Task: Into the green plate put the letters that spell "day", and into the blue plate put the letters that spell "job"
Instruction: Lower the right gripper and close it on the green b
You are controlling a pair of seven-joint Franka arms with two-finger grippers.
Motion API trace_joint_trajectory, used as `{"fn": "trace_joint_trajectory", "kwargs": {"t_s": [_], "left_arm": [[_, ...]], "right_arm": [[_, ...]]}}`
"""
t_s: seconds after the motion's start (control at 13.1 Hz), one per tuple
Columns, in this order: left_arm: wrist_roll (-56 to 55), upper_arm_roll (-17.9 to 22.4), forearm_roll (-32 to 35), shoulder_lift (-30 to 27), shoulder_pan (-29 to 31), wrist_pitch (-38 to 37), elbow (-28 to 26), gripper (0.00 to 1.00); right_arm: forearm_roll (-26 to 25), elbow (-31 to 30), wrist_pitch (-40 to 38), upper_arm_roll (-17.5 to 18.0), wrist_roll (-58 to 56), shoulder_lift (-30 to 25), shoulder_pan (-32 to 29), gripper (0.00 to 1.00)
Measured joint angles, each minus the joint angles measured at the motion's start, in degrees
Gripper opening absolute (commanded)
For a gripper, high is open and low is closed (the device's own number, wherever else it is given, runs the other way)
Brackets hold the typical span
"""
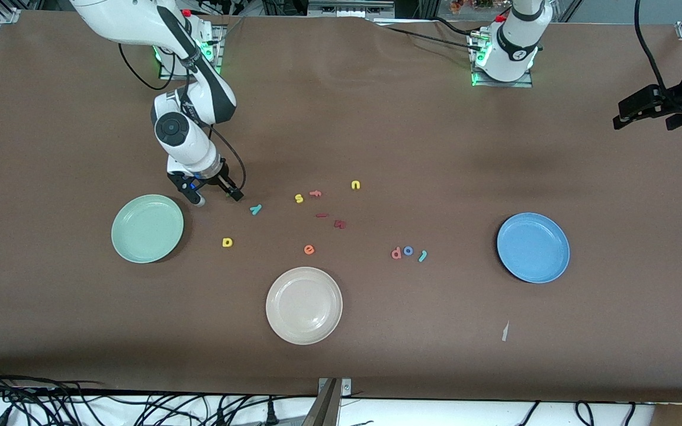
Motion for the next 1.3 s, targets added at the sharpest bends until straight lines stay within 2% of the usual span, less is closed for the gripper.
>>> {"fn": "trace_joint_trajectory", "kwargs": {"t_s": [0.15,0.38,1.15,1.3], "left_arm": [[0.0,0.0,0.0,0.0,0.0,0.0,0.0,1.0],[0.0,0.0,0.0,0.0,0.0,0.0,0.0,1.0],[0.0,0.1,0.0,0.0,0.1,0.0,0.0,1.0],[0.0,0.6,0.0,0.0,0.4,0.0,0.0,1.0]], "right_arm": [[0.0,0.0,0.0,0.0,0.0,0.1,0.0,0.8],[0.0,0.0,0.0,0.0,0.0,0.5,0.0,0.71],[0.0,0.0,0.1,0.0,0.0,0.0,0.0,0.26],[0.0,-0.1,-0.2,0.0,0.0,-0.2,0.0,0.2]]}}
